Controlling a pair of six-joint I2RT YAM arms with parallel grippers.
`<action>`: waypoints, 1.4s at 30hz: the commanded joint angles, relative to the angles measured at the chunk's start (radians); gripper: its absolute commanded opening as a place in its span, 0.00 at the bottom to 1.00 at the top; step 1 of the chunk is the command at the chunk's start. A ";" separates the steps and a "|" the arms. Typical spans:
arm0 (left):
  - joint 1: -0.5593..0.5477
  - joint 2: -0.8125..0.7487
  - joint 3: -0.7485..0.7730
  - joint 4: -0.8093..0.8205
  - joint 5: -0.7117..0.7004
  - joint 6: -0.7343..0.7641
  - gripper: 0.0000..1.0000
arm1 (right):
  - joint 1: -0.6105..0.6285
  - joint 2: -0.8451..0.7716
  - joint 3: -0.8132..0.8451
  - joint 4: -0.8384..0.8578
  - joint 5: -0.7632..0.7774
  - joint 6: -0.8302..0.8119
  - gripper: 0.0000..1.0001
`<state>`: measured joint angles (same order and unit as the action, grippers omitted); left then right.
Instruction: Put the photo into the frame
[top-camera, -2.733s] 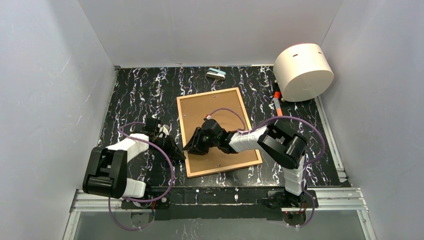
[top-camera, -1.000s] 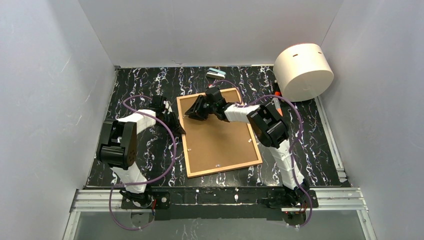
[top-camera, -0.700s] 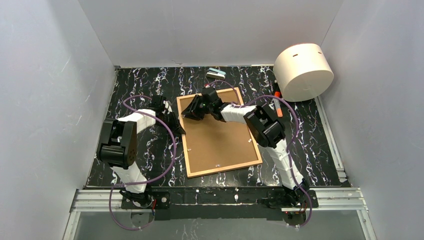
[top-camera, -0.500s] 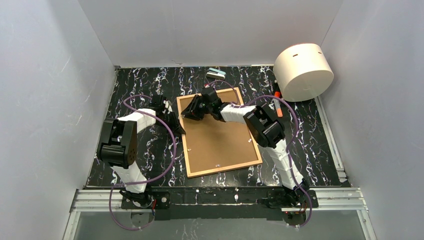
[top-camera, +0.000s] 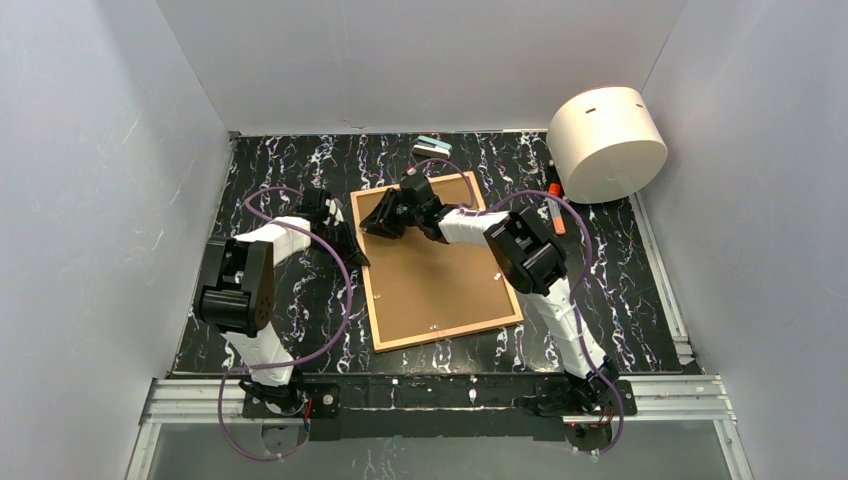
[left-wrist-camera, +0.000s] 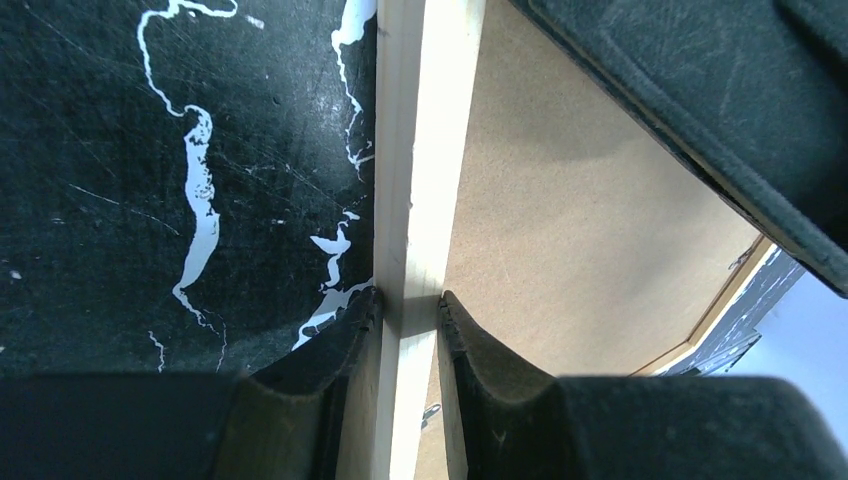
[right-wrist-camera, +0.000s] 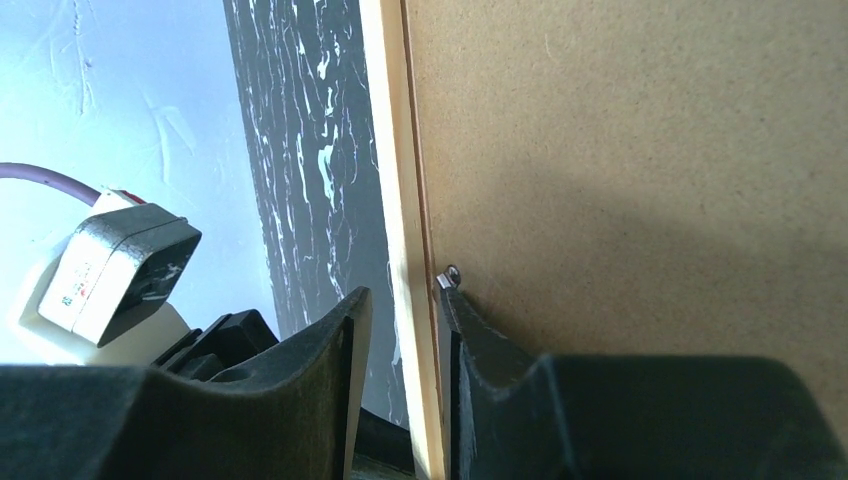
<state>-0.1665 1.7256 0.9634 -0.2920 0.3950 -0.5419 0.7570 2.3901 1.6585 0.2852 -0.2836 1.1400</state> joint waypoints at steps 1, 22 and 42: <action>-0.004 0.009 0.008 0.016 0.047 -0.002 0.11 | 0.030 0.042 -0.008 0.047 0.073 -0.056 0.39; 0.012 0.024 0.003 0.084 0.205 -0.109 0.07 | 0.071 0.062 0.035 -0.094 0.195 -0.086 0.11; 0.013 -0.159 -0.142 -0.003 0.254 -0.016 0.18 | 0.042 -0.244 -0.158 -0.114 0.227 -0.176 0.26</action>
<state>-0.1478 1.6329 0.7975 -0.2199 0.5411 -0.6128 0.8150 2.2383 1.5234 0.1646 -0.0666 1.0012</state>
